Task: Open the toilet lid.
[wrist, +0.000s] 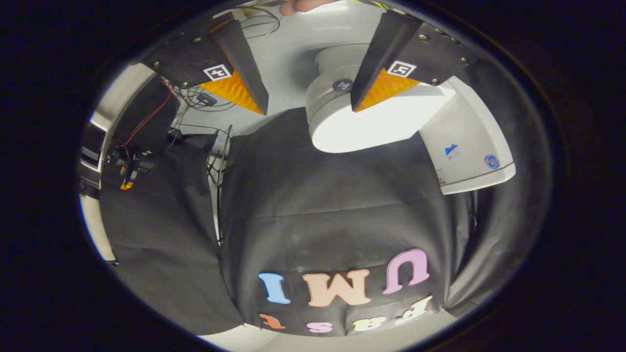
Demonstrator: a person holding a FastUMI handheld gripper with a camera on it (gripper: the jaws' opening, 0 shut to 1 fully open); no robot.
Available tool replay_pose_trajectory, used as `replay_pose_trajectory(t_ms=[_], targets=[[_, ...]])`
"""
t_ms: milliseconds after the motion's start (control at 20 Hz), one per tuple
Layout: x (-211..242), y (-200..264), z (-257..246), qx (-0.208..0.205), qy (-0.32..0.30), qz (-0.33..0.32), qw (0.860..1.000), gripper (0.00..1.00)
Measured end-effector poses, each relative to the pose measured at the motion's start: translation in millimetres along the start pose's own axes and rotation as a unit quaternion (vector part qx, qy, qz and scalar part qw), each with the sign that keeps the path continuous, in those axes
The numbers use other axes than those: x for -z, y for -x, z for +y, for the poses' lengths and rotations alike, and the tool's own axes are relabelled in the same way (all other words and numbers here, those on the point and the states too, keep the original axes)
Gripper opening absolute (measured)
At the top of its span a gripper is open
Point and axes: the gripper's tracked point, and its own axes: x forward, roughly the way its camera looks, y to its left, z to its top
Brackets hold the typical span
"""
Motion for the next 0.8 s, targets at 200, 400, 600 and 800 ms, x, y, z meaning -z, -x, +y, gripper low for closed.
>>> replay_pose_trajectory(t_ms=[200,400,600,800], targets=[[6,-16,6,0.001,-0.005,0.001,1.000,1.00],[8,-32,17,-0.010,-0.006,0.004,1.000,1.00],[16,-45,24,-0.022,-0.021,0.017,0.999,1.00],[28,-63,34,-0.023,-0.052,0.020,0.998,1.00]])
